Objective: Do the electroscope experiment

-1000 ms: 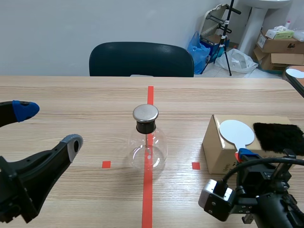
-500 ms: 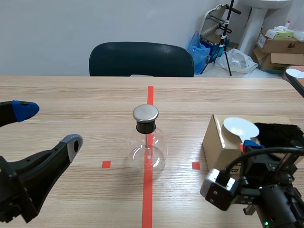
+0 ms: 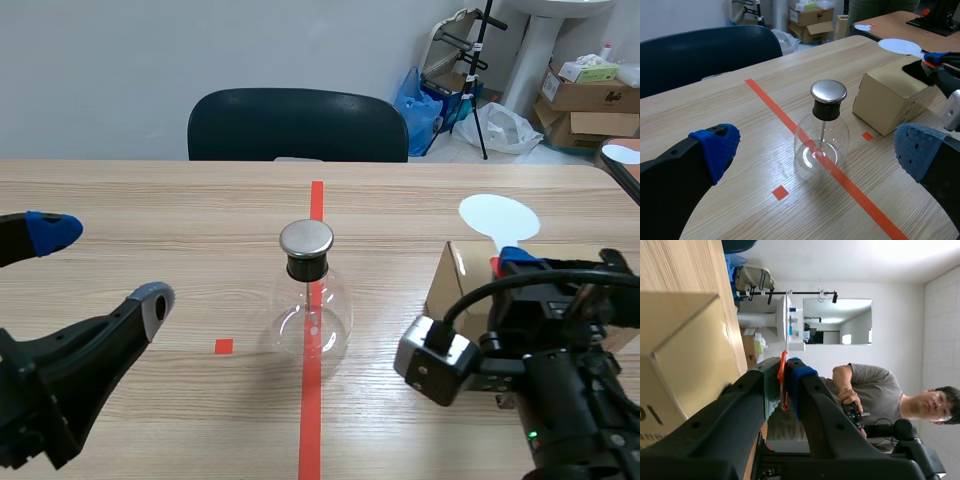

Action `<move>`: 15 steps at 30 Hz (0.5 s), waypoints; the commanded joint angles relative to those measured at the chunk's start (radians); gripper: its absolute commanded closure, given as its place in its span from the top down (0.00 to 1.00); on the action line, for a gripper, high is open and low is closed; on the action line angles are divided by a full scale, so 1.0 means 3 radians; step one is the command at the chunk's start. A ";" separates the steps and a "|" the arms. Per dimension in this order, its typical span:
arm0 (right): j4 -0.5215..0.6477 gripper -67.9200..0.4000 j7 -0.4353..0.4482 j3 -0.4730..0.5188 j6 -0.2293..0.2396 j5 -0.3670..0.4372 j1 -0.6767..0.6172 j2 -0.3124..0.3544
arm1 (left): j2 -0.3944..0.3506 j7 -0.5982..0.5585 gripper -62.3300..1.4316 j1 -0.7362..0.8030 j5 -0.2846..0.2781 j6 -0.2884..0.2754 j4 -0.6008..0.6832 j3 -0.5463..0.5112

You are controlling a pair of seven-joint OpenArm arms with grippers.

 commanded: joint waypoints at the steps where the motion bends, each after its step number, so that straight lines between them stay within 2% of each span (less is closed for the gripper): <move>1: 0.0058 0.02 -0.0093 -0.0066 -0.0051 -0.0064 0.0127 0.0018 | -0.0010 -0.0050 1.00 -0.0010 -0.0022 -0.0004 0.0053 -0.0006; 6: 0.0057 0.02 -0.0360 -0.0332 -0.0048 -0.0209 0.0245 0.0025 | -0.0018 -0.0050 1.00 -0.0010 -0.0022 -0.0005 0.0053 -0.0006; 8: 0.0057 0.02 -0.0425 -0.0422 -0.0046 -0.0273 0.0264 0.0042 | -0.0092 -0.0050 1.00 -0.0010 -0.0022 -0.0024 0.0053 -0.0005; 13: 0.0047 0.02 -0.0565 -0.0603 -0.0014 -0.0308 0.0300 0.0088 | -0.0570 -0.0112 1.00 -0.0098 -0.0048 -0.0055 0.0053 0.0108; 15: 0.0037 0.02 -0.0619 -0.0666 0.0004 -0.0308 0.0313 0.0112 | -0.0735 -0.0069 1.00 -0.0186 -0.0046 0.0001 0.0050 0.0154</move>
